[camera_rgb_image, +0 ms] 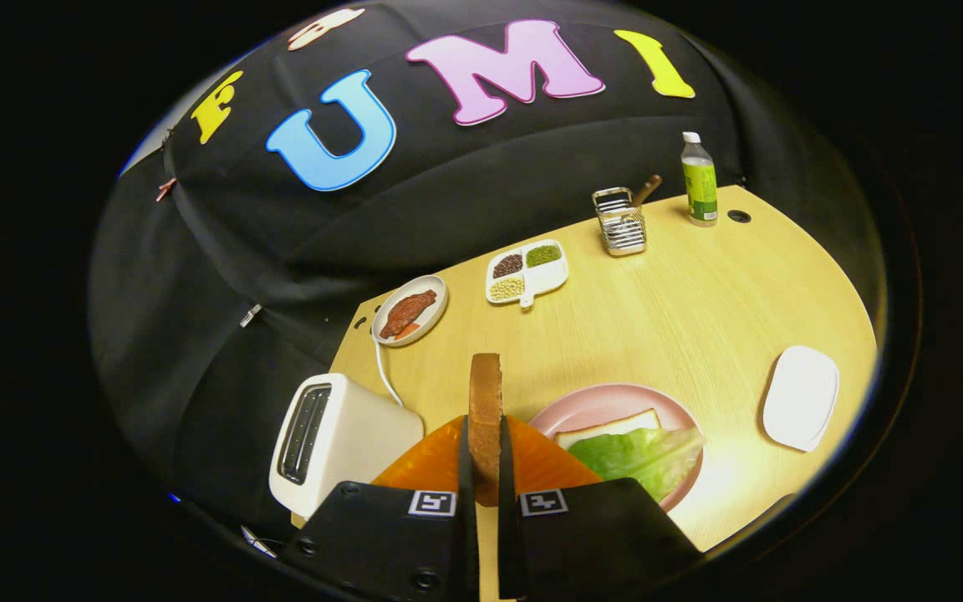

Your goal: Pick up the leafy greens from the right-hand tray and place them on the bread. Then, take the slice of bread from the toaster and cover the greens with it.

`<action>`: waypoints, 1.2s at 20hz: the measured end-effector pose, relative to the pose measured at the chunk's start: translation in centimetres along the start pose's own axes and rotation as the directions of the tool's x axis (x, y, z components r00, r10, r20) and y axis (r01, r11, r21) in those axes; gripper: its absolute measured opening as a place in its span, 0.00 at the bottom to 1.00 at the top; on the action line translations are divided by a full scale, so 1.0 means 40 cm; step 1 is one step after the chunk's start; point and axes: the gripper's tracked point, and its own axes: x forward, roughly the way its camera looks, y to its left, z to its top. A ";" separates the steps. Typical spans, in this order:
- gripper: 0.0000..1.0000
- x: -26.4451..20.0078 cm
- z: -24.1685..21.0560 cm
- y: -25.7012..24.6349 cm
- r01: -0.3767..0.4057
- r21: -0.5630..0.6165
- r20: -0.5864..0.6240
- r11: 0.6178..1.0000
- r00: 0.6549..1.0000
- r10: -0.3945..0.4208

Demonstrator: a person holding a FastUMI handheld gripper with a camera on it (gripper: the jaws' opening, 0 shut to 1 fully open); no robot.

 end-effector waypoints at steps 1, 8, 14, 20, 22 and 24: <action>0.13 0.004 -0.007 -0.023 0.002 0.010 -0.009 1.000 1.000 -0.002; 0.13 0.023 -0.065 -0.201 0.059 0.129 -0.075 0.990 0.996 -0.050; 0.19 0.018 -0.101 -0.290 0.155 0.208 -0.122 0.966 0.984 -0.131; 0.60 -0.013 -0.139 -0.348 0.245 0.083 -0.154 0.966 0.961 -0.231; 0.67 -0.032 -0.137 -0.342 0.247 0.039 -0.142 0.968 0.961 -0.239; 0.96 -0.053 -0.121 -0.338 0.248 -0.001 -0.110 0.969 0.963 -0.247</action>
